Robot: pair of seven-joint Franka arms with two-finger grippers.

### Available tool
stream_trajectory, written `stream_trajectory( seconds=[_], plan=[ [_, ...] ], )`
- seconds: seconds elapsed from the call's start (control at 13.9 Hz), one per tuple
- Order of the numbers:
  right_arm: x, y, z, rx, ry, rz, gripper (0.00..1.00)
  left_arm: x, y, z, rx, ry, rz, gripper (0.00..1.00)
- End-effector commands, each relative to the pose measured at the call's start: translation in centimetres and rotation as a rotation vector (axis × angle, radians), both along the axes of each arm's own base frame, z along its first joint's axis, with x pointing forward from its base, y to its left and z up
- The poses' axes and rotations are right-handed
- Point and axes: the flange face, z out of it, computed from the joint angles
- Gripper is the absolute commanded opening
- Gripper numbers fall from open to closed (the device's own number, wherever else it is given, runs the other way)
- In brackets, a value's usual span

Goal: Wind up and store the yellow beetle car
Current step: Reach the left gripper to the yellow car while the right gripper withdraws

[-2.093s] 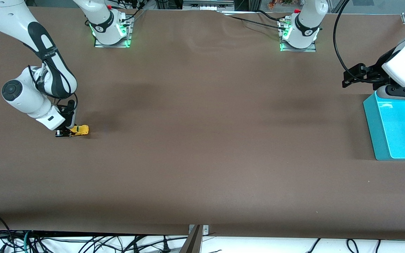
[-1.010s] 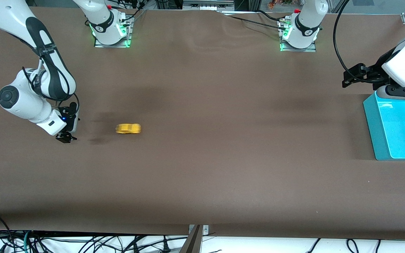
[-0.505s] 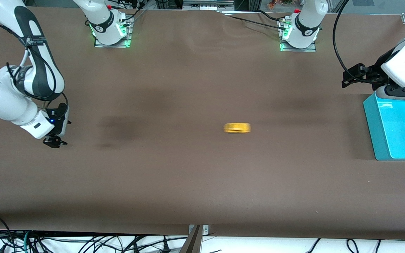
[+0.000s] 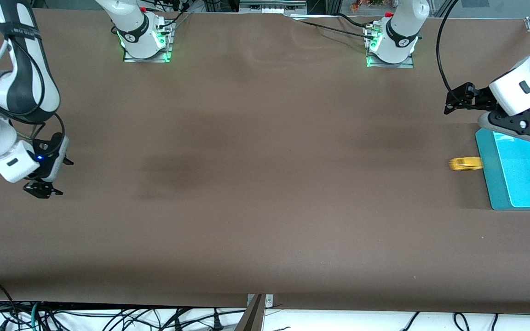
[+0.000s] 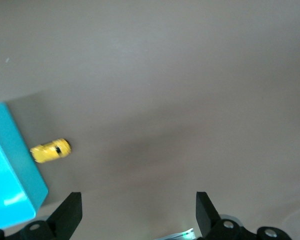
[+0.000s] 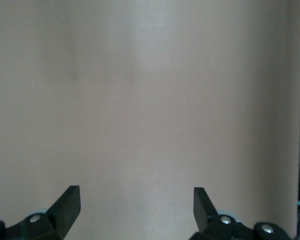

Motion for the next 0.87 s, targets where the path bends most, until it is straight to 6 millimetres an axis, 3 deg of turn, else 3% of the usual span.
stream_trajectory(
  seconds=[0.0, 0.14, 0.36, 0.58, 0.79],
  plan=[
    [-1.3, 0.0, 3.9, 0.015, -0.004, -0.149, 1.0, 0.5, 0.1, -0.7, -0.02, 0.005, -0.194, 1.0],
    [-1.6, 0.0, 5.7, 0.03, 0.02, -0.307, 1.0, 1.3, -0.4, -2.6, -0.037, 0.036, -0.334, 1.0],
    [-2.2, 0.1, 8.0, 0.066, 0.068, -0.583, 1.0, 2.5, 0.5, -6.0, -0.097, 0.086, -0.576, 1.0],
    [-3.5, 0.3, 10.8, 0.089, 0.106, -0.897, 1.0, 3.5, 3.1, -9.5, -0.158, 0.127, -0.721, 1.0],
    [-4.9, 0.7, 13.9, 0.089, 0.145, -1.134, 1.0, 3.0, 3.9, -12.7, -0.15, 0.162, -0.834, 1.0]
  ],
)
